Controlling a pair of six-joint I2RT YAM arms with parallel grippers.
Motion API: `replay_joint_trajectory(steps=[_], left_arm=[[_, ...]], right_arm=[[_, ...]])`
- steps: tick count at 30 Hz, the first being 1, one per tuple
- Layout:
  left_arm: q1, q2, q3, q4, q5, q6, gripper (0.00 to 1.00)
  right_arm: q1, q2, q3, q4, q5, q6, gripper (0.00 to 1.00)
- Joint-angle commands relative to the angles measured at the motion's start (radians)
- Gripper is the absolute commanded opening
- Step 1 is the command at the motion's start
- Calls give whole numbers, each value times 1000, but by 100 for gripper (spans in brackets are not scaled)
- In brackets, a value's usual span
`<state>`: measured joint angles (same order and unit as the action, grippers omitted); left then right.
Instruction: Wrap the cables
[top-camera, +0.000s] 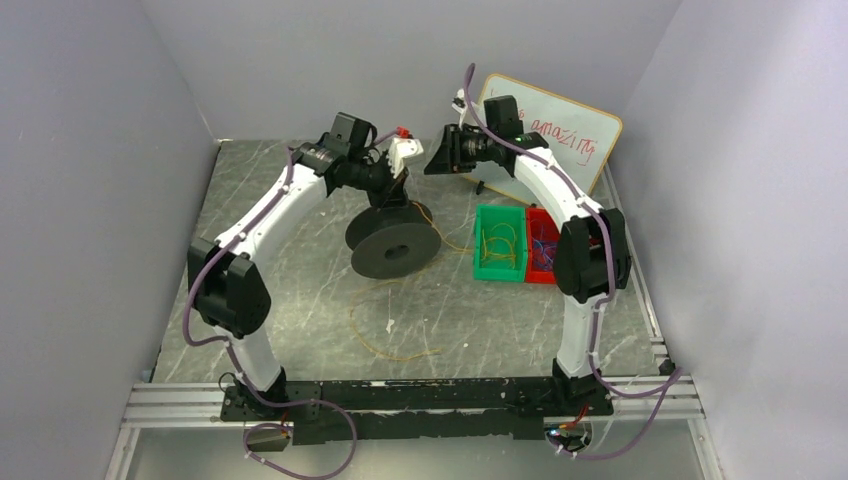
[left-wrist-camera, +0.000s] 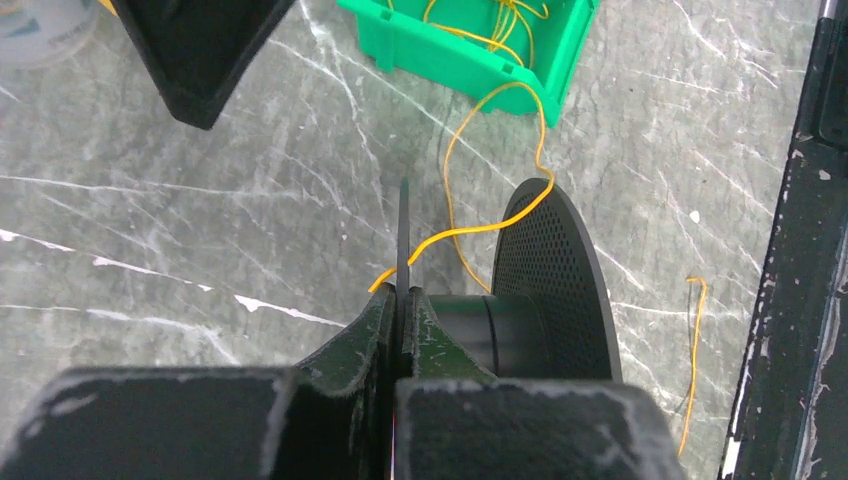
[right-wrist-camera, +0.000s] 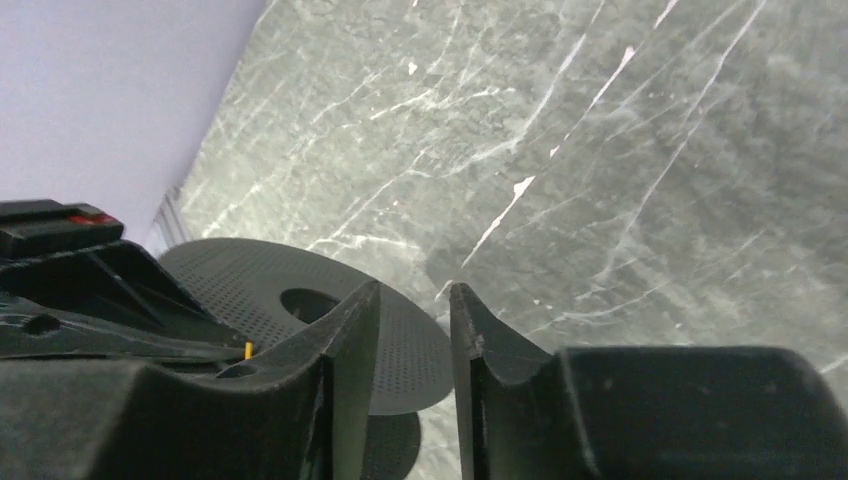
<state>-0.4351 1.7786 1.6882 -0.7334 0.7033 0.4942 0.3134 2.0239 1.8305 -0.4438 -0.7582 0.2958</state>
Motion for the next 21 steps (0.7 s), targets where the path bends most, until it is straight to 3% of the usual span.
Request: replay_joint_trajectory(steps=[1,6,11,21], left_arm=[[-45,-79,94,-46,-130,31,3],[-111,-96,160,-100,-266,57,2],[-118,-114,163,-109,-244,25,3],[-122,-120,187,-183,-81,19,3]], right_arm=[[10,-114,17,-32,-14,-195,42],[12,-197,-32,-5,-140,-254,59],[23,-232,-80,-1,-259,-319,62],[43,-252,-118,-110,-323,-575,68]])
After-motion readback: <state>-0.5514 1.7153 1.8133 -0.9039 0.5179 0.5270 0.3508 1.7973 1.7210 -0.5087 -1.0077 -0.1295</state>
